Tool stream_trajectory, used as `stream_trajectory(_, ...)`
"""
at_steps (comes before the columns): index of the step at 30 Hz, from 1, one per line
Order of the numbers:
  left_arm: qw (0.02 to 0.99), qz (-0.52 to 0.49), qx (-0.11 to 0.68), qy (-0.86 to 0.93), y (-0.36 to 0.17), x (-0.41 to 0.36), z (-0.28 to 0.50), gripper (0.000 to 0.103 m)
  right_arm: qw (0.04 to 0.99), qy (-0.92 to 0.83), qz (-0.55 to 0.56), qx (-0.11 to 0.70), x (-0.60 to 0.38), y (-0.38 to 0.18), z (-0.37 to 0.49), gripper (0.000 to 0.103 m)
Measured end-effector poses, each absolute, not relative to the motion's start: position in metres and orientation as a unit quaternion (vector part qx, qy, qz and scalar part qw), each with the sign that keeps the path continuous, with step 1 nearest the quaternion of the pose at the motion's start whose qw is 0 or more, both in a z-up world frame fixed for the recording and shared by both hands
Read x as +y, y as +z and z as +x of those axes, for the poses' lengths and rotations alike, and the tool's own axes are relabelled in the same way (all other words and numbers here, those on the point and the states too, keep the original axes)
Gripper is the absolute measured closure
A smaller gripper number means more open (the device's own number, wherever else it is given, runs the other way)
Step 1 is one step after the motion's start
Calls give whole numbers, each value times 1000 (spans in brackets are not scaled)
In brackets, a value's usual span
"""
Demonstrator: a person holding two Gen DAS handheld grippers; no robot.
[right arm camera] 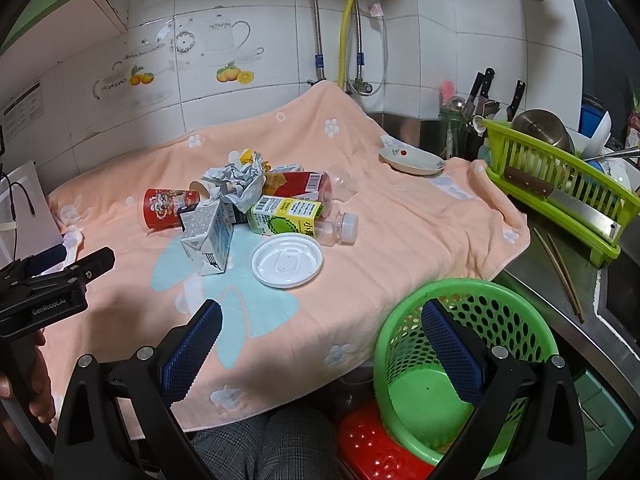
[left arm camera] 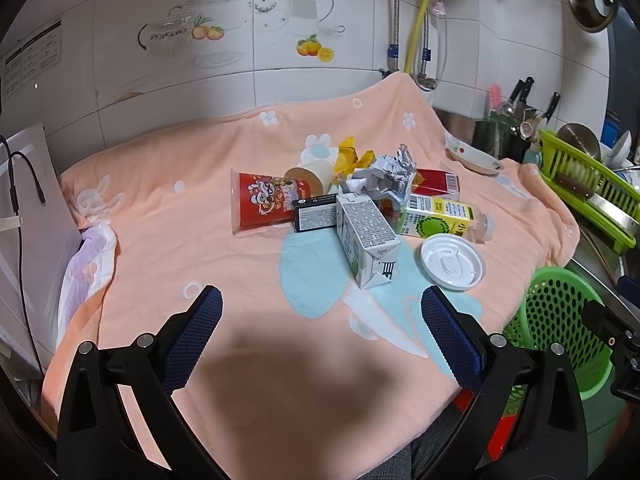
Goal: Collect trash
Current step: 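Move both grippers toward the trash pile on the peach towel, then grasp the white round plastic lid with the right gripper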
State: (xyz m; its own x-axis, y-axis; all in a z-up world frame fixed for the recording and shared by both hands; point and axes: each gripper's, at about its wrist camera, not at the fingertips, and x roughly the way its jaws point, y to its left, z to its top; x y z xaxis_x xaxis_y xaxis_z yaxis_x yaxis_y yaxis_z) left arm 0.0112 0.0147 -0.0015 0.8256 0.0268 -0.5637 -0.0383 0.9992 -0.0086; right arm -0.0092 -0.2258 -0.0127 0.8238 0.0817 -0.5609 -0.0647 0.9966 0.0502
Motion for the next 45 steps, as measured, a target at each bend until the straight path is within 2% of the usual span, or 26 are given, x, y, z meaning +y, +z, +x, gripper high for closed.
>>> stream_trajectory(19,953,-11,303,22,-4,22,27,5,949,58,12,308,-223,-23,17,6)
stream_trajectory(45,945,-18,325,21,-11,43,75,5,921,121,-22,370,-187,-65,114,6)
